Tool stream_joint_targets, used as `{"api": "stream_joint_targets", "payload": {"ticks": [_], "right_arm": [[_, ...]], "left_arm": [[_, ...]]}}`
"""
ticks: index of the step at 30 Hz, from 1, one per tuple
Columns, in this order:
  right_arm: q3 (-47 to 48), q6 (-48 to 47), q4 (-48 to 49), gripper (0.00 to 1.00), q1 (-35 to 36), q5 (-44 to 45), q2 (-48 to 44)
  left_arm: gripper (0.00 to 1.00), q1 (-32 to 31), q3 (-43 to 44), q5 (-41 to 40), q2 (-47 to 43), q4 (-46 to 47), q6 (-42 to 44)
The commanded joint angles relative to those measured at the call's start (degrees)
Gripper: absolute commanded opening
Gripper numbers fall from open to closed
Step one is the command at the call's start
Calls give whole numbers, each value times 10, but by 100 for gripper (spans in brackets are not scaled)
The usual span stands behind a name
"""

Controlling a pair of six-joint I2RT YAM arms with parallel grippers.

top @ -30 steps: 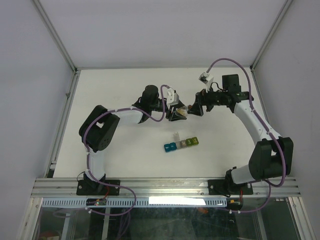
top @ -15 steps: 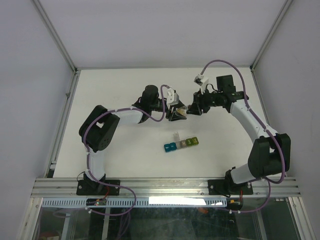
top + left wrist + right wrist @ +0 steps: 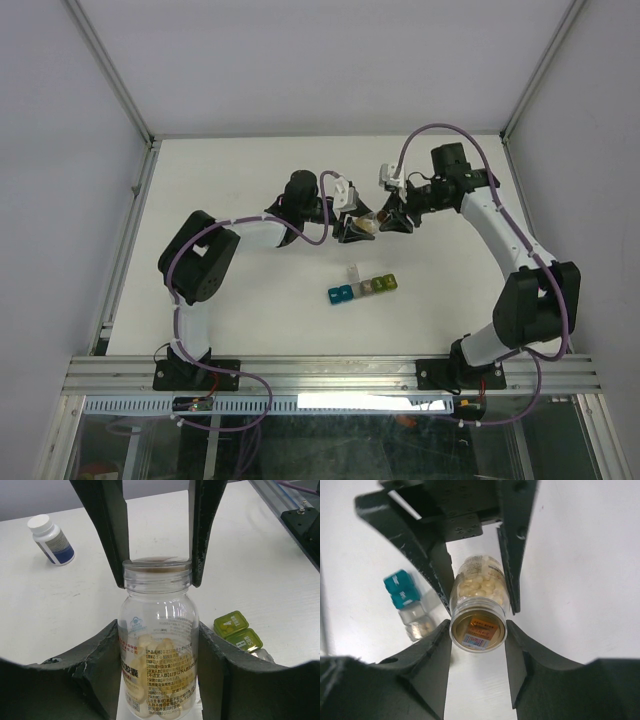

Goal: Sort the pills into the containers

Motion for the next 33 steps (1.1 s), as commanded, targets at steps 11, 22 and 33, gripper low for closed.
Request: {"api": "stream_joint_targets", "payload": {"ticks": [11, 22, 33], "right_arm": [[120, -438, -201, 20, 10, 13, 45], [83, -446, -191, 49, 8, -12, 27], [46, -132, -85, 99, 5, -17, -35]], "left_arm": [[0, 6, 3, -1, -24, 12, 10], [0, 6, 4, 0, -23, 13, 8], [0, 6, 2, 0, -25, 14, 9]]}}
